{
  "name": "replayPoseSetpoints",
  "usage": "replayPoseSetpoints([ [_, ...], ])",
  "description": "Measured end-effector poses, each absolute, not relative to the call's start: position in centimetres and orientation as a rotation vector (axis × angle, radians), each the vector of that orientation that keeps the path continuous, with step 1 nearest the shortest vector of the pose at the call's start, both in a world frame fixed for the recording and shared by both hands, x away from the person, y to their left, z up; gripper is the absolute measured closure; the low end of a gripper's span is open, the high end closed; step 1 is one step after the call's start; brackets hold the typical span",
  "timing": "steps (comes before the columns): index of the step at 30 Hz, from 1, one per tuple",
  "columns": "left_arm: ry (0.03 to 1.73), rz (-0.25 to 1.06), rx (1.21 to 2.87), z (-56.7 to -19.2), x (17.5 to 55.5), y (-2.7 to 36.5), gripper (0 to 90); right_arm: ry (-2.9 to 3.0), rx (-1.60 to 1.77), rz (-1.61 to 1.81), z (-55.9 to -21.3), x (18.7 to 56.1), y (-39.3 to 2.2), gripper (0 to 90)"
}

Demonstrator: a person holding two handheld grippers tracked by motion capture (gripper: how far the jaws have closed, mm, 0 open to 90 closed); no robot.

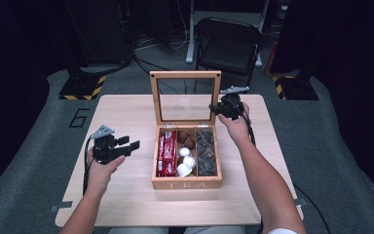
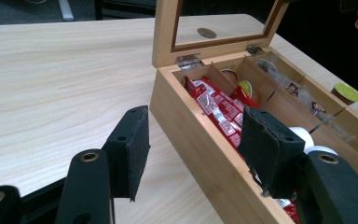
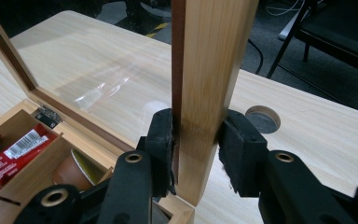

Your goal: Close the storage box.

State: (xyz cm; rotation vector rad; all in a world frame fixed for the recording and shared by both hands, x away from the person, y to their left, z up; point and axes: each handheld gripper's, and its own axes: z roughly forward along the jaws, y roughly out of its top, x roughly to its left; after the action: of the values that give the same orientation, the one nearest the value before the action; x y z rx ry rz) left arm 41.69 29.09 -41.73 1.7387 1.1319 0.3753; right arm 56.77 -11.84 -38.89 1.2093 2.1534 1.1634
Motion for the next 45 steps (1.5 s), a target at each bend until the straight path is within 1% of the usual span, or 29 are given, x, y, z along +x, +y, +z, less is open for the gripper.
replayPoseSetpoints([
  [14,1.107,0.364,1.745,-40.1,43.2,27.4,43.4,2.153,1.163,1.175,-38.9,54.9,-12.1,64.6],
  [21,1.080,0.388,1.751,-38.6,44.2,26.7,43.5,2.140,1.201,1.245,-38.9,54.4,-12.6,60.9],
  [24,1.069,0.392,1.758,-38.2,44.6,26.4,43.5,2.140,1.202,1.275,-38.7,54.3,-12.7,57.9],
  [28,1.061,0.396,1.760,-37.6,45.1,26.2,43.6,2.147,1.184,1.262,-38.4,53.9,-12.8,58.2],
  [33,1.055,0.405,1.748,-37.0,45.5,25.9,43.7,2.154,1.200,1.277,-38.5,53.7,-13.0,61.9],
  [36,1.048,0.411,1.746,-36.6,45.7,25.7,43.7,2.167,1.180,1.269,-38.5,53.6,-13.0,61.4],
  [40,1.026,0.410,1.750,-35.9,46.0,25.3,46.8,2.172,1.178,1.268,-38.4,53.3,-13.0,61.4],
  [45,1.022,0.424,1.750,-35.2,46.4,24.8,47.0,2.184,1.179,1.266,-38.4,53.0,-13.1,60.9],
])
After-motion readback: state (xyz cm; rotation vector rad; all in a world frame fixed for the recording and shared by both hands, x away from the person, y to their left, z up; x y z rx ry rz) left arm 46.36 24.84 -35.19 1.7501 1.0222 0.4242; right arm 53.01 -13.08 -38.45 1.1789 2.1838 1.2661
